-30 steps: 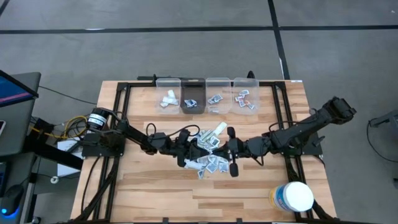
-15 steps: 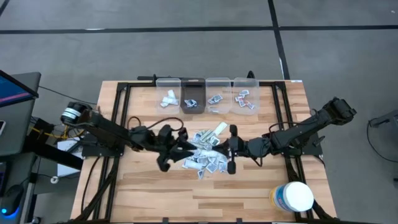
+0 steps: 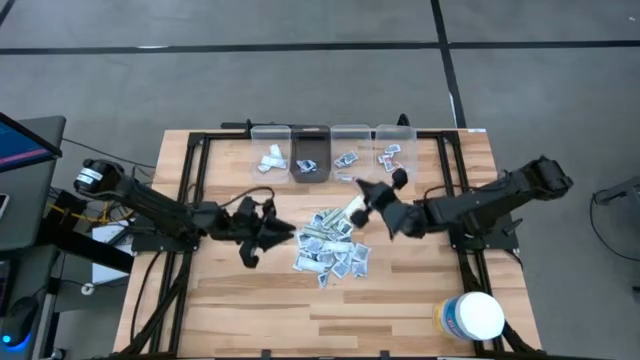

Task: Pick & Place First Aid Supplies
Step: Put the ointment pack into the right transparent bin

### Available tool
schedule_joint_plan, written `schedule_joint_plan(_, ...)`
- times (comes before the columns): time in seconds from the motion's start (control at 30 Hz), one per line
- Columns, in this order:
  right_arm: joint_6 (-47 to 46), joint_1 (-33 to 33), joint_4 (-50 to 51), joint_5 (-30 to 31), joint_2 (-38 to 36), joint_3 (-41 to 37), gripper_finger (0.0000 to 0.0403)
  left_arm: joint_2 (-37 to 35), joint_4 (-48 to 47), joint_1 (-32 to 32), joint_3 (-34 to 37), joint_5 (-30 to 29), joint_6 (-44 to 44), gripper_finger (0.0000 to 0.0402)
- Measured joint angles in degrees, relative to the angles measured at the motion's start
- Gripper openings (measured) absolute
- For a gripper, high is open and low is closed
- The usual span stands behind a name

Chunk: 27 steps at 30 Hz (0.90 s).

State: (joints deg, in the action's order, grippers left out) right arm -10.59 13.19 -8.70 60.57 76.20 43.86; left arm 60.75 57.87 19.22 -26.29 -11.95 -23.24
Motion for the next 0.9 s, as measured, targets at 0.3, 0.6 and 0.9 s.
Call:
schedule_joint_plan(0.3,0.0,-18.9,9.6,-2.4,0.0,0.0,0.0,-7.5,0.1,-9.1,5.7,-0.5,2.8,0.01)
schedule_joint_plan(0.6,0.4,-28.6,17.5,-4.4,0.0,0.0,0.0,-11.5,0.0,-22.5,8.3,-1.6,8.0,0.01)
schedule_joint_plan(0.9,-0.4,-34.1,26.8,-8.1,0.0,0.0,0.0,-11.7,-0.9,-31.9,8.6,-1.6,9.3,0.01)
